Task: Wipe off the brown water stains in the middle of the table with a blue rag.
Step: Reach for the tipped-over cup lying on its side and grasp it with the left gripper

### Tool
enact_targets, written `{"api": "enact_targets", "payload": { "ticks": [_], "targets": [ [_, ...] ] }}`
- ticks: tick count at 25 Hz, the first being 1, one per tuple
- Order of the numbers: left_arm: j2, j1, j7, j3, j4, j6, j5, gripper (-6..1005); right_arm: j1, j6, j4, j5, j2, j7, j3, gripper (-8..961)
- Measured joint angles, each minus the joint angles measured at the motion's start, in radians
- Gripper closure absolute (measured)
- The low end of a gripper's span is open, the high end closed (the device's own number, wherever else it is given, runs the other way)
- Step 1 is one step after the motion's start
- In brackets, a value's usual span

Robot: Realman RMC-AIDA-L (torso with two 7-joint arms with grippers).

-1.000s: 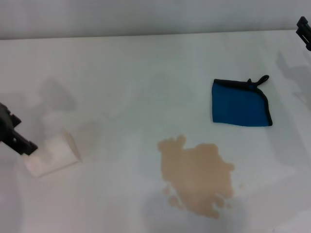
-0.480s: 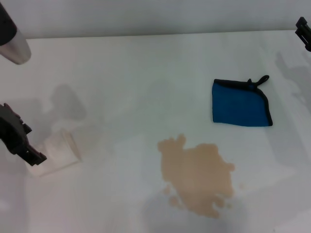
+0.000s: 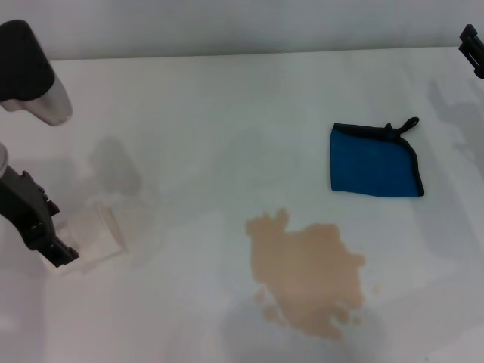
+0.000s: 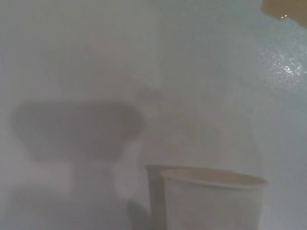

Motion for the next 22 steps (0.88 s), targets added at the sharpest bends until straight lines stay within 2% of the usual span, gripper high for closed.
{"api": "enact_targets", "payload": {
  "ticks": [7, 15, 22],
  "targets": [
    [-0.002, 0.012, 0.036, 0.002, -0.011, 0.040, -0.003, 121, 0.001, 0.005, 0.000, 0.003, 0.000, 0.004, 0.000, 125],
    [-0.003, 0.009, 0.061, 0.013, -0.105, 0.105, -0.004, 121, -0.001, 0.035, 0.006, 0.003, 0.003, 0.004, 0.000, 125],
    [-0.004, 0.013, 0.087, 0.013, -0.139, 0.151, -0.034, 131, 0.000, 0.041, 0.014, -0.001, 0.003, 0.005, 0.000, 125]
  ]
}}
